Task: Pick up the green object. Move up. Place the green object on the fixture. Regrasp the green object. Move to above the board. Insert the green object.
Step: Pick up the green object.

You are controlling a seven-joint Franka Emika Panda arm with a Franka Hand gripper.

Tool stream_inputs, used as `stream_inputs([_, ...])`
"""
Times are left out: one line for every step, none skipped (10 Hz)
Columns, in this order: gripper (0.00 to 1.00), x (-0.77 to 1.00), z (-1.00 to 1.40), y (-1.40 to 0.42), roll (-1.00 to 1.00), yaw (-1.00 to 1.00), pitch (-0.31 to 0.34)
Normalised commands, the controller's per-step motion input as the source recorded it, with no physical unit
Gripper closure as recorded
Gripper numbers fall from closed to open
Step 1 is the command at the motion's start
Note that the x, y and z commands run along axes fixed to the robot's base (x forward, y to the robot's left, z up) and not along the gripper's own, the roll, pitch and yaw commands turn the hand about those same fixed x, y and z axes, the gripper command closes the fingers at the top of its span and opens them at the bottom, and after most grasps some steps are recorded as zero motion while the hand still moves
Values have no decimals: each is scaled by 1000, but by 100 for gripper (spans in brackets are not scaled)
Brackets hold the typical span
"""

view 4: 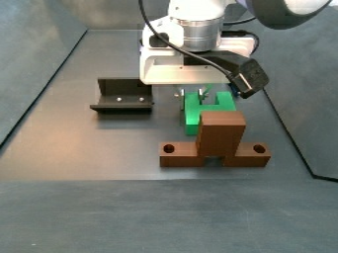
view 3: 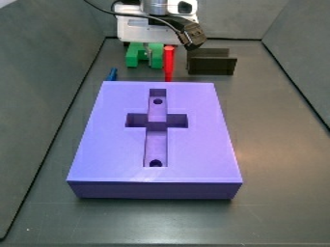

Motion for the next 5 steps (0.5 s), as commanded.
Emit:
stream_inputs([100,0,0,0,0,0,0])
stream_inputs([100,0,0,0,0,0,0])
stream_inputs([100,0,0,0,0,0,0])
stream_inputs([100,0,0,0,0,0,0])
stream_inputs([100,0,0,0,0,0,0])
